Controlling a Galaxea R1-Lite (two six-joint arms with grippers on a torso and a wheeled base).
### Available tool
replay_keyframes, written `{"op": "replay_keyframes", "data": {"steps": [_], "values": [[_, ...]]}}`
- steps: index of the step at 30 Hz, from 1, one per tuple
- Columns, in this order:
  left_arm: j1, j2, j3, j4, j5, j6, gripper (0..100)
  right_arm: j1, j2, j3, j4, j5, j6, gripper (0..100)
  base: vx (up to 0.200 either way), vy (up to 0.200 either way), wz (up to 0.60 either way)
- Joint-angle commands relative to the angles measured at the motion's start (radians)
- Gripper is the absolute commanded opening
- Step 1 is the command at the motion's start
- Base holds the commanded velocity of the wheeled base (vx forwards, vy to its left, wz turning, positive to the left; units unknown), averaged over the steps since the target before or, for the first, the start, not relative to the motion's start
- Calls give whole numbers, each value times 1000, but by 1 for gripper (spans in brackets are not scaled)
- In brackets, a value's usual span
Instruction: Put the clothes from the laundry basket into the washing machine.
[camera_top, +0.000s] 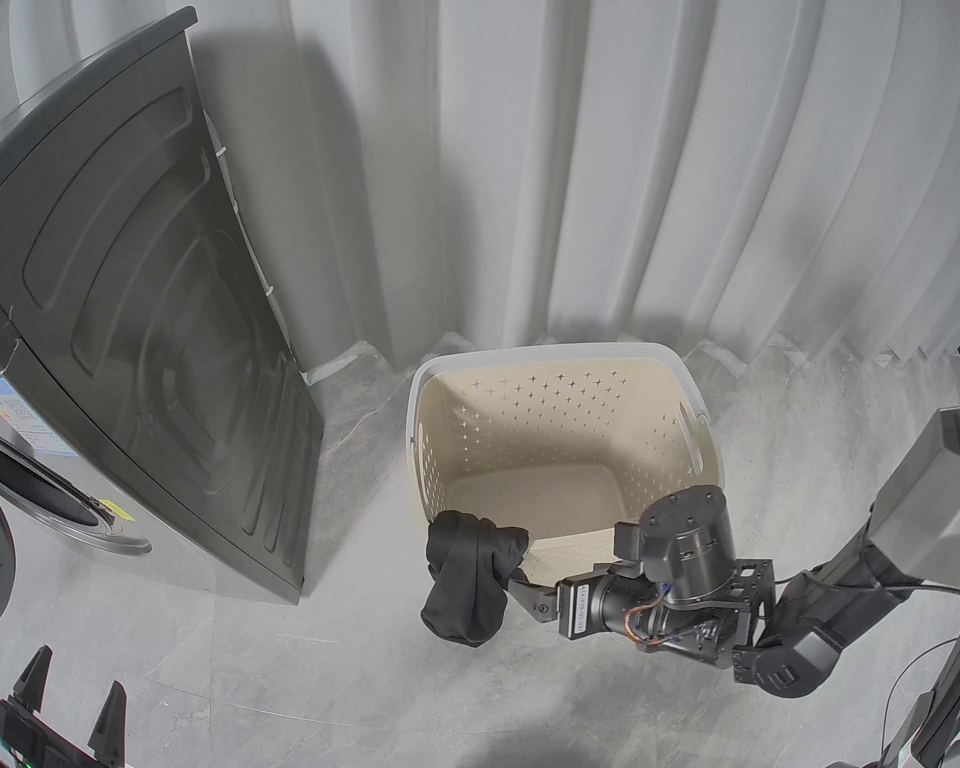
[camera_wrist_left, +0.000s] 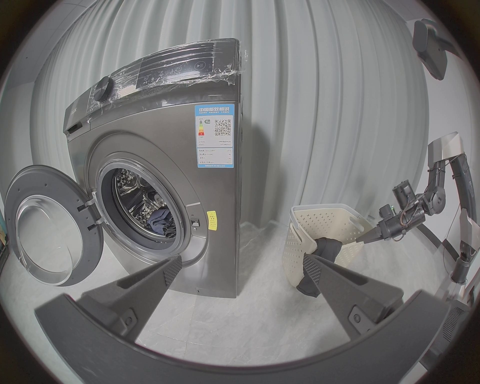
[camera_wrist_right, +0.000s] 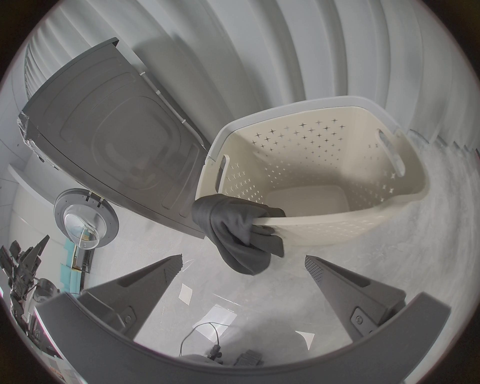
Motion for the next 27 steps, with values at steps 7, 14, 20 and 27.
{"op": "replay_keyframes", "data": {"steps": [7,14,20,27], "values": [[0,-12,15,1,0,-1,100,56,162,-133,-20,-3,37,100,0,0,0],[-2,-12,15,1,-1,0,100,75,265,-236,-18,-4,83,100,0,0,0],[-2,-12,15,1,-1,0,100,64,339,-308,-15,-15,83,100,0,0,0],[-2,-12,15,1,-1,0,100,55,408,-391,-18,-38,85,100,0,0,0]]}}
